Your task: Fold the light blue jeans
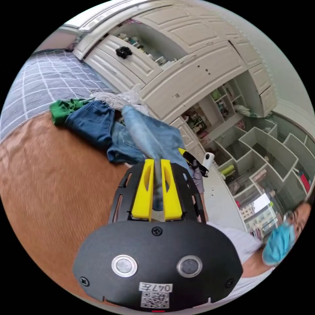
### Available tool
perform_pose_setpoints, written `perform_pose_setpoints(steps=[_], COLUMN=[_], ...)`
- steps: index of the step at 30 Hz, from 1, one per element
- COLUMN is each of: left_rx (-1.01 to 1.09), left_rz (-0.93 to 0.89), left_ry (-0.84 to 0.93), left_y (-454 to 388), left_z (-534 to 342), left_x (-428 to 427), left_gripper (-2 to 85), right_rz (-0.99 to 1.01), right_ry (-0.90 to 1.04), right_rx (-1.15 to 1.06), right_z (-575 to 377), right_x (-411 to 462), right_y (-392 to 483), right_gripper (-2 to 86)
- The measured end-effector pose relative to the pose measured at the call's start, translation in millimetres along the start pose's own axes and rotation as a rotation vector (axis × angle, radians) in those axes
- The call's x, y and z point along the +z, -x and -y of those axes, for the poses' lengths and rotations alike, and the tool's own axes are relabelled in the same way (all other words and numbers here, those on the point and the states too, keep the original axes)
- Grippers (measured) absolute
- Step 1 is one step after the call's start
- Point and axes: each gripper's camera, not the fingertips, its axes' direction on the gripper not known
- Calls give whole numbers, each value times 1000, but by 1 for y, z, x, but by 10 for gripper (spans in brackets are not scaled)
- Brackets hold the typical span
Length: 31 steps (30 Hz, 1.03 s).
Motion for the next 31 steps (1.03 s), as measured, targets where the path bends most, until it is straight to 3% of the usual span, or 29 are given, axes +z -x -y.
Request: perform_pose_setpoints(steps=[3, 5, 8, 10, 15, 22, 25, 30, 31], left_rx=[-47, -14, 88, 117, 119, 210, 158, -5, -18], left_rz=[106, 105, 264, 410, 658, 1011, 1157, 918, 943], left_ry=[49, 43, 63, 64, 56, 5, -45, -323, -357], left_y=[10, 9, -1, -10, -46, -119, -127, -105, -98], left_z=[11, -15, -85, -147, -242, -358, -409, -488, -508], left_x=[35, 34, 7, -30, -118, -218, -251, -320, -323], left_gripper=[85, 86, 67, 27, -8, -10, -9, -10, -10], right_rz=[-231, -223, -179, -156, 134, 334, 411, 686, 705], right_ry=[177, 210, 29, 12, 131, 163, 209, 346, 358], right_rx=[174, 262, 198, 99, -185, -566, -695, -905, -937], right_z=[15, 0, -32, -44, -31, -10, -20, -29, -29], right_x=[33, 34, 5, 3, 49, 129, 179, 254, 260], right_y=[-87, -113, -73, -25, 160, 448, 574, 791, 816], right_gripper=[115, 120, 99, 80, 17, 2, 3, 1, 2])
